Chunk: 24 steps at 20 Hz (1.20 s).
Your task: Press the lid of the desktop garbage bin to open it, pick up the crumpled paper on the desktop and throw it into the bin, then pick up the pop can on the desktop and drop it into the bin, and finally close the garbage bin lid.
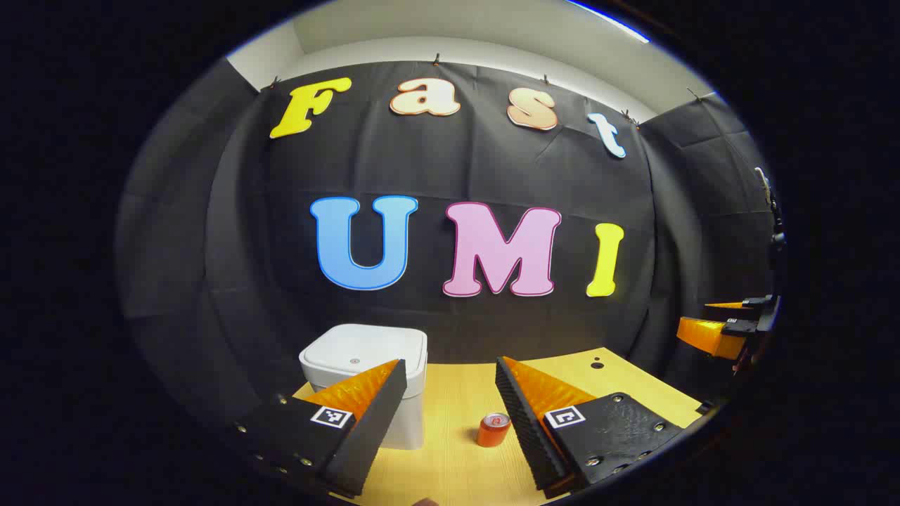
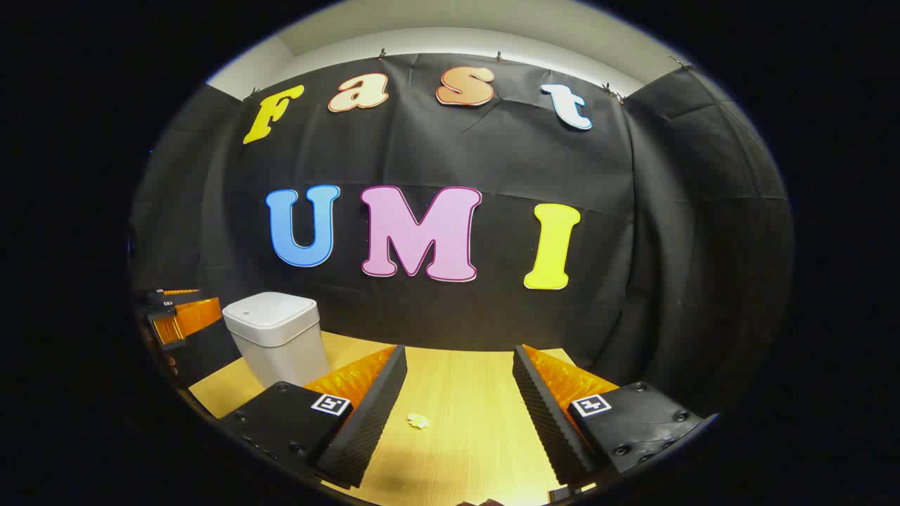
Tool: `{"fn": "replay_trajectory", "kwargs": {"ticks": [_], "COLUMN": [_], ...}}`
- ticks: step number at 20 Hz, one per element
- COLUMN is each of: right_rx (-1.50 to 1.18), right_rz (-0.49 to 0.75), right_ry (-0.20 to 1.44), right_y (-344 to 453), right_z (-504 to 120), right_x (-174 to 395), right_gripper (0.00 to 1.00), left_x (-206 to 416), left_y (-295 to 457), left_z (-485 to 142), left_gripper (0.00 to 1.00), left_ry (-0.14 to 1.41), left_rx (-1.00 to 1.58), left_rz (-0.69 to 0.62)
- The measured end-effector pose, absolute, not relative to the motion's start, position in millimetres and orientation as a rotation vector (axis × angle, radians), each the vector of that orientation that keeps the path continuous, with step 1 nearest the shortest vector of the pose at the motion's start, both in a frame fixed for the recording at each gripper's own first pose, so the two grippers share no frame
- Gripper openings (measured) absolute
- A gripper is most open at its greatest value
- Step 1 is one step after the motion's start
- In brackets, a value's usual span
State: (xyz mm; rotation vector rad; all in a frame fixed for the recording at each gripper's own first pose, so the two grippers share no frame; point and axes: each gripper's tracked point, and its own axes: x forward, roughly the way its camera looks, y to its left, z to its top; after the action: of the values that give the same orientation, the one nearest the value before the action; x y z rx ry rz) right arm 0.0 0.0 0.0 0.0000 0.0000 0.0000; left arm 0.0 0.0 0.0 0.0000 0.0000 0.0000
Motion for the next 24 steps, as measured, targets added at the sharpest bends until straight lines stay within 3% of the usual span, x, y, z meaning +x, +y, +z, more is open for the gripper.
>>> {"fn": "replay_trajectory", "kwargs": {"ticks": [24], "right_rx": [-0.030], "right_rz": [0.020], "right_ry": [0.010], "right_y": [11.8], "right_z": [-3.5], "right_x": [-2.4], "right_gripper": [0.98], "left_x": [10.4], "left_y": [54.7], "left_z": [7.4], "left_gripper": [0.84], "left_ry": [-0.008], "left_rx": [0.024], "left_rz": [0.011]}}
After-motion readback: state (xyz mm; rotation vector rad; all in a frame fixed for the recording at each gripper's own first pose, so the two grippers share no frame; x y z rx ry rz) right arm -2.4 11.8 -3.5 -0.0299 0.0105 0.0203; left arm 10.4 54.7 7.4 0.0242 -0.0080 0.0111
